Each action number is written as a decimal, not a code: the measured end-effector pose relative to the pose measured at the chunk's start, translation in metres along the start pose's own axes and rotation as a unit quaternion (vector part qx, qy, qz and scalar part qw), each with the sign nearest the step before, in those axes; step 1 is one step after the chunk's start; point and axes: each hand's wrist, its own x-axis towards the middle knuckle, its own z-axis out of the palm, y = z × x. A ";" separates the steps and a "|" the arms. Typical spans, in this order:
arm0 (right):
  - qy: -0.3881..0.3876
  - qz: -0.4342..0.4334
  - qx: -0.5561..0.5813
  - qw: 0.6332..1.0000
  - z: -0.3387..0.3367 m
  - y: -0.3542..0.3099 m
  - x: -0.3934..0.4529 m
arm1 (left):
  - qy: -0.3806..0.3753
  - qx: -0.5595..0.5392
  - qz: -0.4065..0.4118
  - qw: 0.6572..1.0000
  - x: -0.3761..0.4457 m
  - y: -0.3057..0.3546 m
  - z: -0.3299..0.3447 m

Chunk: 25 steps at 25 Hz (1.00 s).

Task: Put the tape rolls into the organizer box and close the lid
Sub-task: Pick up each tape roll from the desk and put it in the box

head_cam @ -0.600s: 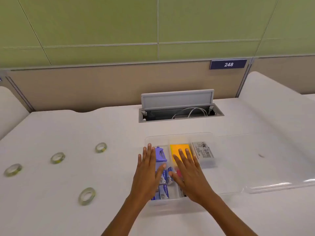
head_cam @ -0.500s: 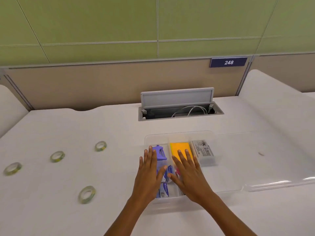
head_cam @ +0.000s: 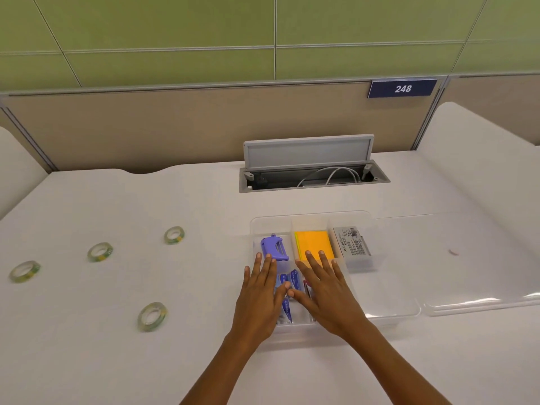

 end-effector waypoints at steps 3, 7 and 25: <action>0.000 -0.001 -0.007 1.000 0.000 -0.001 0.000 | -0.001 0.013 -0.002 1.000 0.001 -0.002 0.002; -0.007 -0.001 -0.014 1.000 -0.002 -0.001 -0.001 | -0.010 0.027 -0.007 1.000 0.002 -0.002 0.003; 0.004 -0.023 0.045 0.999 -0.023 -0.038 -0.003 | 0.092 0.048 0.002 0.995 -0.020 -0.036 -0.020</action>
